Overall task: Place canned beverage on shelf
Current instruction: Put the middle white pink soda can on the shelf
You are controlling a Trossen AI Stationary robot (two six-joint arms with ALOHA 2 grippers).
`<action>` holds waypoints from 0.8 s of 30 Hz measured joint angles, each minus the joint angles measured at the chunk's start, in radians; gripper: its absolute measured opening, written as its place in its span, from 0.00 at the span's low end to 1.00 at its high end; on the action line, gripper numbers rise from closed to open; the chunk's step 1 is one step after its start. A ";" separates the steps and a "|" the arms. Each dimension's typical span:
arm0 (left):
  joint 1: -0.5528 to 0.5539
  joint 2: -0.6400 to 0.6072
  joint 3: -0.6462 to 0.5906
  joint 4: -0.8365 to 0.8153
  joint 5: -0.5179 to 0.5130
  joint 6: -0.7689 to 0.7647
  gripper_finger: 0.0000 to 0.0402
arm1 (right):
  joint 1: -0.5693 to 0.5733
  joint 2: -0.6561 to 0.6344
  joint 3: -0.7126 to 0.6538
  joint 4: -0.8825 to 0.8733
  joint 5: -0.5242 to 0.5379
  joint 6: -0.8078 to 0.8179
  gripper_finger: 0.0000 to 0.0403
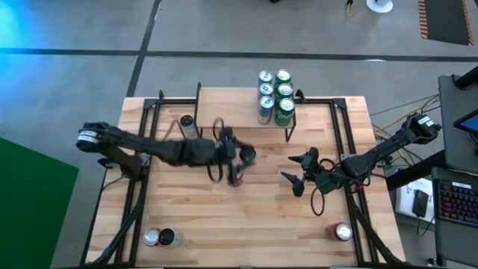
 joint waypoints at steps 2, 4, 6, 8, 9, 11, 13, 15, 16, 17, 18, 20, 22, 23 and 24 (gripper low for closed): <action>0.053 -0.027 0.012 -0.041 0.033 0.011 0.61 | -0.008 0.000 0.000 -0.002 0.000 -0.004 0.81; 0.103 -0.046 0.021 -0.064 0.073 0.031 0.61 | -0.018 0.000 0.000 -0.011 -0.001 -0.005 0.81; 0.156 -0.059 0.029 -0.076 0.105 0.069 0.61 | -0.025 0.000 0.000 -0.032 -0.001 -0.004 0.81; 0.214 -0.068 0.030 -0.070 0.152 0.105 0.61 | -0.030 0.000 0.000 -0.053 -0.002 -0.004 0.81; 0.247 -0.069 0.030 -0.064 0.182 0.116 0.61 | -0.032 0.000 0.000 -0.064 -0.002 -0.002 0.81; 0.319 -0.065 0.031 -0.053 0.244 0.119 0.61 | -0.036 0.000 0.000 -0.082 -0.003 0.011 0.81; 0.387 -0.052 0.031 -0.034 0.302 0.118 0.61 | -0.037 0.000 0.000 -0.097 -0.003 0.022 0.81; 0.446 -0.036 0.031 -0.006 0.341 0.121 0.61 | -0.037 0.000 0.000 -0.115 -0.003 0.033 0.81; 0.474 -0.028 0.031 0.005 0.356 0.125 0.61 | -0.037 0.000 0.000 -0.121 -0.003 0.044 0.81; 0.498 -0.018 0.031 0.024 0.369 0.128 0.61 | -0.037 0.000 0.000 -0.131 -0.003 0.049 0.81; 0.523 -0.009 0.031 0.045 0.384 0.134 0.61 | -0.037 0.000 0.000 -0.141 -0.004 0.055 0.81; 0.571 0.008 0.031 0.075 0.437 0.143 0.61 | -0.037 0.001 0.000 -0.153 -0.004 0.067 0.81; 0.615 0.027 0.032 0.100 0.499 0.152 0.61 | -0.037 0.001 0.000 -0.156 -0.004 0.067 0.81; 0.633 0.039 0.043 0.093 0.532 0.157 0.61 | -0.037 0.001 0.000 -0.157 -0.004 0.067 0.81; 0.652 0.053 0.058 0.086 0.564 0.155 0.61 | -0.037 0.001 0.000 -0.156 -0.004 0.067 0.81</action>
